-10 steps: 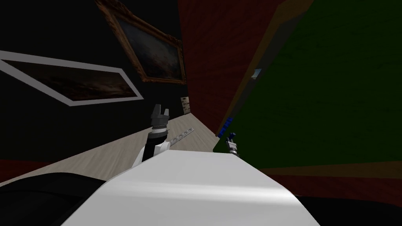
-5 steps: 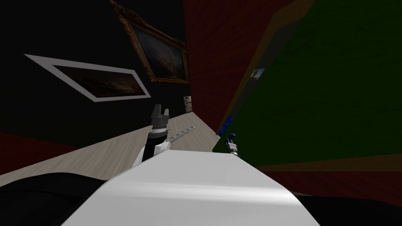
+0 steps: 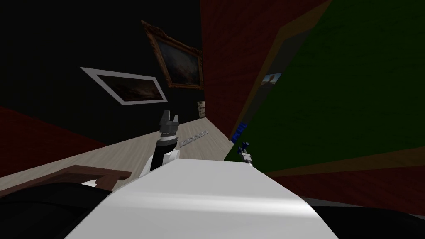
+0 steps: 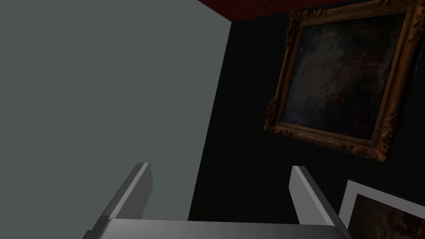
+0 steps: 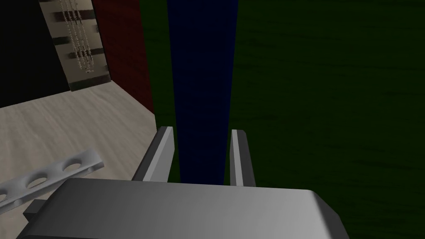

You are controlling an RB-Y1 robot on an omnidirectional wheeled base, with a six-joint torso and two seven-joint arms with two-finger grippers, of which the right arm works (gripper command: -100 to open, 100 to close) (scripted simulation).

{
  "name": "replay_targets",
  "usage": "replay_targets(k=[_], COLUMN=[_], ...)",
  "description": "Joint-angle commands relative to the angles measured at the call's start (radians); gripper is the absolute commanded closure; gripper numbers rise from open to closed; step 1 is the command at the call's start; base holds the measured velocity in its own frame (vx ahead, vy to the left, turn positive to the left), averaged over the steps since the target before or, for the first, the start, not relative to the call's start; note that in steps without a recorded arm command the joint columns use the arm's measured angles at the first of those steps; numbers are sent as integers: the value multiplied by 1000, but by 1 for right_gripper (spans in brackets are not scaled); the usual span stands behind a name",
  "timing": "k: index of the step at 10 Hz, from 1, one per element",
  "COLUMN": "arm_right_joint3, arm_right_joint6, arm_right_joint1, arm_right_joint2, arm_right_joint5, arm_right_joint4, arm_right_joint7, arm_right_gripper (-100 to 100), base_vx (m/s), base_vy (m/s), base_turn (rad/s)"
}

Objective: Pull the door open

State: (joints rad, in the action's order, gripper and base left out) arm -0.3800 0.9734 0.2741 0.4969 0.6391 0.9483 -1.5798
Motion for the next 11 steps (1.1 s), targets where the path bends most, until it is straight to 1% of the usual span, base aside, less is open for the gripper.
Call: replay_targets(k=[1,2,8,9,10,11], arm_right_joint3=[0,-16,-69,-75,-70,-89], arm_right_joint6=[0,18,95,104,96,127], arm_right_joint1=[0,9,39,42,39,53], arm_right_joint2=[0,10,57,63,60,68], arm_right_joint5=[0,-8,-35,-38,-36,-49], arm_right_joint4=[0,-6,-27,-29,-25,-34], arm_right_joint7=[0,-15,-72,-79,-73,-85], arm_right_gripper=[100,100,100,100,100,100], base_vx=[-102,-147,-203,-195,-91,-88], base_vy=[-1,-17,-43,-28,-16,-19], base_turn=[18,129,120,71,18,46])
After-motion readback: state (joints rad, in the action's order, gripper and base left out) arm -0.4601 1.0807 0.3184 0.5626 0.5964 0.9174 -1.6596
